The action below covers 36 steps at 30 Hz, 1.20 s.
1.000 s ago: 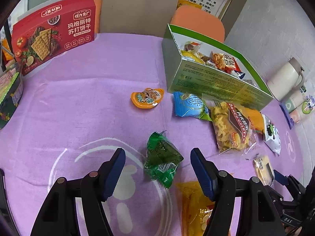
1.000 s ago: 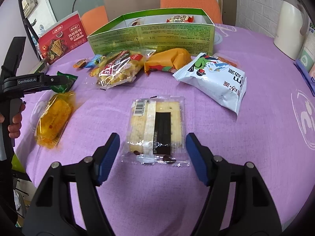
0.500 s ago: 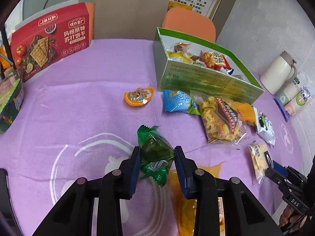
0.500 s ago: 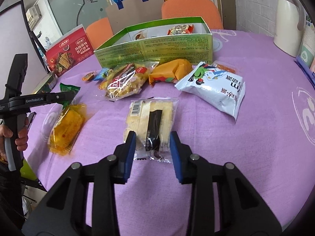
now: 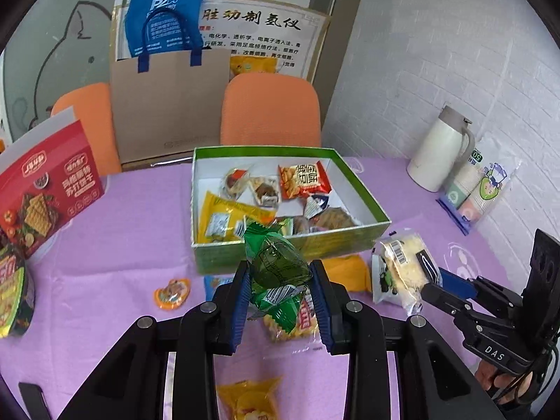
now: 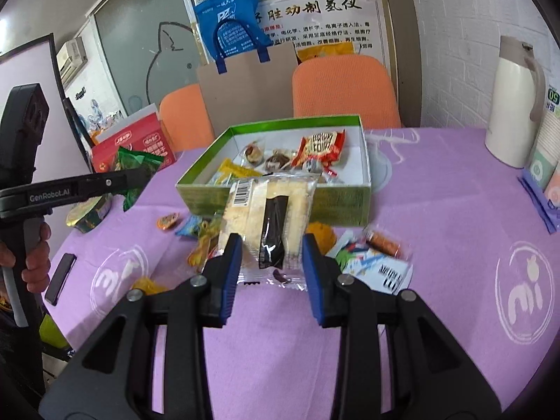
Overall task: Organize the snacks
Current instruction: 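Carry both snacks into the green box and open both tools, then lift both tools out of the box toward the remaining snacks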
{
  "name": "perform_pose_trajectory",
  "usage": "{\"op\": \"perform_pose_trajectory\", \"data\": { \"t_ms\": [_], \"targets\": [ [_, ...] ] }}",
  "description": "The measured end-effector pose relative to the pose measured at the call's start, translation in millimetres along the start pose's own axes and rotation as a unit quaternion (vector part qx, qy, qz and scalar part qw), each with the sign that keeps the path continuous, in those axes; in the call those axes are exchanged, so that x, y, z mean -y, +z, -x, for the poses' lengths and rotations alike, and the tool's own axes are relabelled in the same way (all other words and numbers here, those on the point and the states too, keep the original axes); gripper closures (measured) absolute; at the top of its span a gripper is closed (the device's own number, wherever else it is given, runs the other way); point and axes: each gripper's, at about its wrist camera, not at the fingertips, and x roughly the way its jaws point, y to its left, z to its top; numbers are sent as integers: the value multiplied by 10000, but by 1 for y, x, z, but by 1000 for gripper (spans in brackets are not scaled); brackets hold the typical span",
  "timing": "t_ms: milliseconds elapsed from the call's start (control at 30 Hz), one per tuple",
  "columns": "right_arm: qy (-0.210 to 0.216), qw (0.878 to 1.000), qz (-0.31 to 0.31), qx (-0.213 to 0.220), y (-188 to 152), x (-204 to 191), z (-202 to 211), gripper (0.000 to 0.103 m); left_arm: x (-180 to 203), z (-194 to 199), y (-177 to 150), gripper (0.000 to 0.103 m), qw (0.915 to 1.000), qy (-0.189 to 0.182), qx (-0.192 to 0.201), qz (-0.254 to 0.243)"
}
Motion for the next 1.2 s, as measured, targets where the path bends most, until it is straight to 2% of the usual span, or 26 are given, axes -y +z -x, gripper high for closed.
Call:
{"op": "perform_pose_trajectory", "data": {
  "t_ms": [200,433,567,667,733,800,867,900,1033,1200],
  "targets": [
    [24,9993,-375,37,39,34,-40,66,14,-43,37,70,9999,23,-122,-7],
    [-85,9977,-667,-120,56,63,-87,66,14,-102,57,70,9990,129,-411,122],
    [-102,9980,-613,-149,64,67,-109,65,8,-125,64,70,9983,182,-511,215],
    [-189,9992,-269,-213,65,64,-126,58,5,-137,68,69,9982,110,-538,227],
    [-276,9993,42,-235,62,60,-129,36,2,-140,67,61,9986,92,-482,212],
    [-251,9993,239,-142,56,59,-127,24,-1,-139,66,19,9989,182,-344,242],
    [-329,9991,249,-126,51,60,-125,17,-6,-133,64,7,9985,377,-41,383],
    [-341,9991,196,-162,50,62,-126,16,-8,-131,64,5,9982,415,40,438],
    [-304,9990,-100,-298,45,71,-120,16,-12,-129,60,4,9966,662,-57,489],
    [-252,9994,-231,-68,47,67,-92,16,-7,-111,57,4,9954,880,51,368]
  ]
}}
